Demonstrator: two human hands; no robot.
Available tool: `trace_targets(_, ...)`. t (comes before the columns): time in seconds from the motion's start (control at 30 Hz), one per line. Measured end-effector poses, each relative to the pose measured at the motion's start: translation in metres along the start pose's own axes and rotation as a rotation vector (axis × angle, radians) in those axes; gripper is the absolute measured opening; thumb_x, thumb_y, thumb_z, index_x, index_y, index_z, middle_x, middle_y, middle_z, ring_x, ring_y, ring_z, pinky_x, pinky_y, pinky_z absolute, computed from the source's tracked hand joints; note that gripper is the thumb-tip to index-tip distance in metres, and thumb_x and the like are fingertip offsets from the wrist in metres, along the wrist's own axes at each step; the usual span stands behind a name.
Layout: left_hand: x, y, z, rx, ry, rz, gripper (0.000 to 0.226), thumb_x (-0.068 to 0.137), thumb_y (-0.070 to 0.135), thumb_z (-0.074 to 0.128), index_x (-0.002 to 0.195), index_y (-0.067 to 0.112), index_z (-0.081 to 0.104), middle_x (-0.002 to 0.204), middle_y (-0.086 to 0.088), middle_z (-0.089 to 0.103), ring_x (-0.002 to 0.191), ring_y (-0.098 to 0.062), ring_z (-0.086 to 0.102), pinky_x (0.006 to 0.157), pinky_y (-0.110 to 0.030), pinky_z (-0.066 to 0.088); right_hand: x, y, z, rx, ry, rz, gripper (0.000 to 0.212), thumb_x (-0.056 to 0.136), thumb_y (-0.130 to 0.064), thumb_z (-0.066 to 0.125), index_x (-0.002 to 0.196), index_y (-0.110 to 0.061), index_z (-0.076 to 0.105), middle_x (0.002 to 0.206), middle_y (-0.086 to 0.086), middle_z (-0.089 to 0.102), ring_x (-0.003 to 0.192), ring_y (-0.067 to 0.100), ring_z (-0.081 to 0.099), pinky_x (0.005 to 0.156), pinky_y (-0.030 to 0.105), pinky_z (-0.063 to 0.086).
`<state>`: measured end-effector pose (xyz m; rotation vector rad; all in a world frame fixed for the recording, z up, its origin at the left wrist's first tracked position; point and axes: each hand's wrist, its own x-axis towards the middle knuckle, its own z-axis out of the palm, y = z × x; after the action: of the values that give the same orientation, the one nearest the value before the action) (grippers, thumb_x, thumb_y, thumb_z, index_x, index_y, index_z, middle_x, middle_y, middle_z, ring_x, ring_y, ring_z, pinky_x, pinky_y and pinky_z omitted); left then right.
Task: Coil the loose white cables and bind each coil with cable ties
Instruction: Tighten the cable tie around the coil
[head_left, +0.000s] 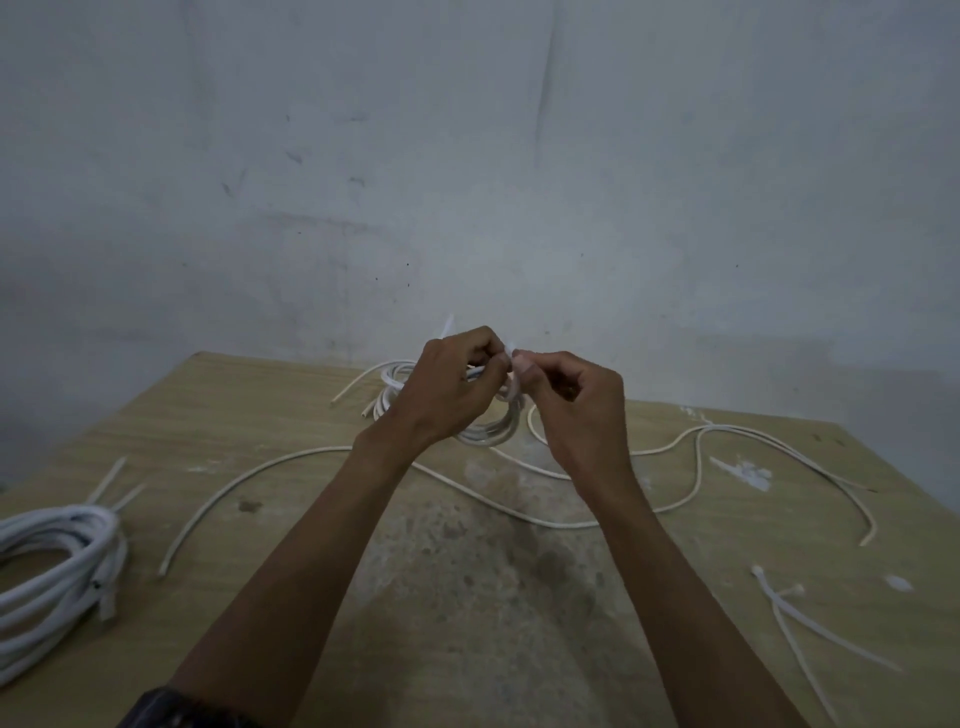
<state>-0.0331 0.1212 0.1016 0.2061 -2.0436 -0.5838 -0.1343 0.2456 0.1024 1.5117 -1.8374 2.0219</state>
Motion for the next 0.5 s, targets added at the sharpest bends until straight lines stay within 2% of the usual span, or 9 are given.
trace_targets(0.13, -0.001, 0.007, 0.006, 0.026, -0.059, 0.082, 0.012, 0.093, 0.013, 0.058, 0.082, 0.01, 0.061, 0.068, 0.009, 0.06, 0.061, 0.001, 0.057, 0.059, -0.018, 0.041, 0.01, 0.002, -0.013, 0.061, 0.016, 0.074, 0.011, 0.092, -0.019, 0.071, 0.102, -0.019, 0.075, 0.088, 0.002, 0.077, 0.077, 0.016, 0.072, 0.071, 0.027, 0.058)
trace_targets(0.27, -0.005, 0.011, 0.015, 0.035, -0.125, 0.104, 0.014, 0.092, 0.014, 0.056, 0.081, 0.008, 0.061, 0.066, 0.007, 0.057, 0.058, -0.012, 0.055, 0.055, -0.028, 0.04, 0.011, 0.008, -0.021, 0.006, -0.059, 0.059, 0.006, 0.089, -0.014, 0.074, 0.091, -0.019, 0.077, 0.084, -0.002, 0.077, 0.08, 0.011, 0.073, 0.074, 0.026, 0.057)
trace_targets(0.4, -0.004, 0.012, 0.015, -0.018, -0.114, 0.001, 0.023, 0.094, 0.012, 0.044, 0.081, 0.011, 0.062, 0.061, 0.008, 0.052, 0.053, -0.007, 0.046, 0.053, -0.022, 0.033, 0.01, 0.006, -0.018, -0.113, 0.013, -0.053, 0.003, 0.086, -0.02, 0.077, 0.088, -0.018, 0.078, 0.085, -0.004, 0.075, 0.081, 0.008, 0.069, 0.068, 0.019, 0.054)
trace_targets(0.5, -0.004, 0.022, 0.018, -0.052, -0.12, -0.077, 0.031, 0.102, 0.014, 0.039, 0.077, 0.025, 0.054, 0.059, 0.008, 0.047, 0.052, -0.006, 0.044, 0.052, -0.02, 0.031, 0.009, 0.005, -0.017, -0.181, 0.062, -0.106, 0.005, 0.086, -0.022, 0.076, 0.09, -0.019, 0.079, 0.08, -0.006, 0.075, 0.075, 0.007, 0.069, 0.066, 0.021, 0.054)
